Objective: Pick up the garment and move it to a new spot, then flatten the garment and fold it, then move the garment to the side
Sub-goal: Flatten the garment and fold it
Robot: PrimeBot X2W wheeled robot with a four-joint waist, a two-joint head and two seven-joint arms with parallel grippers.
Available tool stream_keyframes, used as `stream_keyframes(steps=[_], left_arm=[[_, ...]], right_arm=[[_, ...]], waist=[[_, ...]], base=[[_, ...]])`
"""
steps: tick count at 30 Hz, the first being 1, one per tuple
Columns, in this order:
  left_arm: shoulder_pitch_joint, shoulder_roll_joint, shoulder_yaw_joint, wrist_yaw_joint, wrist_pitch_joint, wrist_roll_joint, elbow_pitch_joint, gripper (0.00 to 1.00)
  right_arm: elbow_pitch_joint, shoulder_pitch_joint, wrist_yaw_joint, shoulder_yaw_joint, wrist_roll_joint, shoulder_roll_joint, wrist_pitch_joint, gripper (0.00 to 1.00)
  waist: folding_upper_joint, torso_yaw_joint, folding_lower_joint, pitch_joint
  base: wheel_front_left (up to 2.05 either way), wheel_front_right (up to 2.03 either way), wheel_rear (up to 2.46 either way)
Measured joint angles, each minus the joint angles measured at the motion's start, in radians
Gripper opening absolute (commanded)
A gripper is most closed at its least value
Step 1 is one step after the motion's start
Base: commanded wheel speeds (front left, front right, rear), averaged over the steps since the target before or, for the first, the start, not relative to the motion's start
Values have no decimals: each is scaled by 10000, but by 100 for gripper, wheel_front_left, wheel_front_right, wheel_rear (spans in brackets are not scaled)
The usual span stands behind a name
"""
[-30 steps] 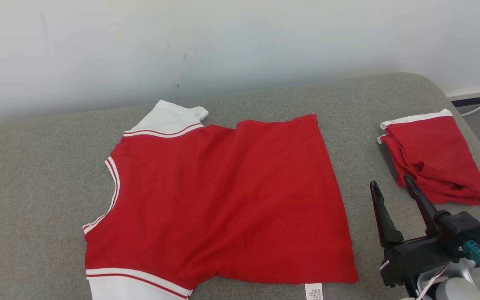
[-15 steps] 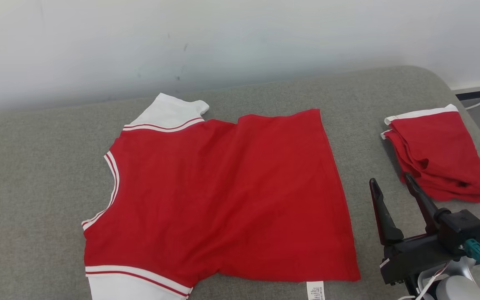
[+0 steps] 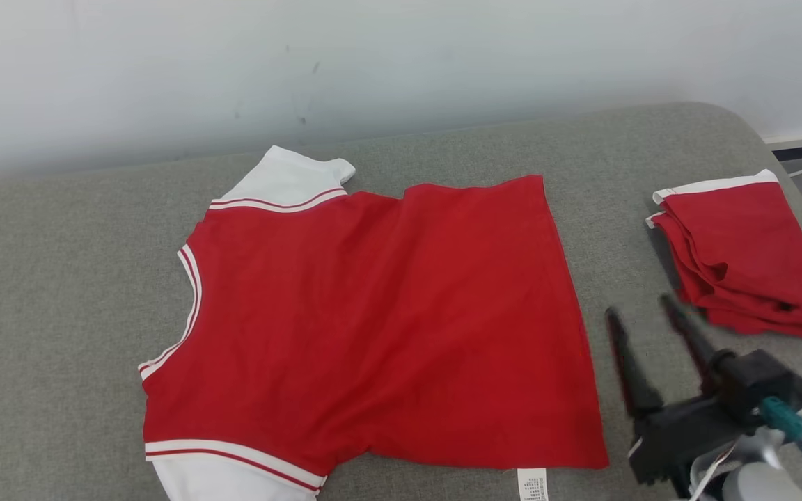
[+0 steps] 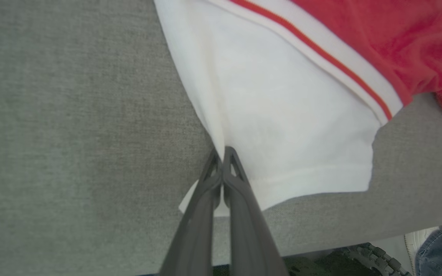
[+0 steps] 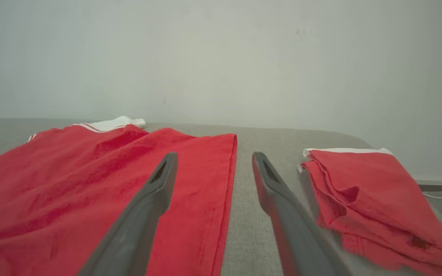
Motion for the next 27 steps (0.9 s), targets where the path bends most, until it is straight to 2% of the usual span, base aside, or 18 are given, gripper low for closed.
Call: stream_keyframes(steps=[7, 20, 27], left_arm=[[35, 8, 38, 88, 132, 69, -267, 0], [152, -15, -35, 102, 437, 71, -681, 0], [150, -4, -38, 102, 568, 69, -840, 0]], right_arm=[[138, 914, 428, 637, 437, -148, 1358, 100], [570, 1223, 410, 878, 959, -359, 3672, 100], [662, 1371, 410, 974, 1218, -330, 4383, 100]], waist=[[0, 35, 0, 41], [0, 12, 0, 192], [0, 107, 0, 310]], base=[[0, 0, 0], [0, 0, 0], [0, 0, 0]])
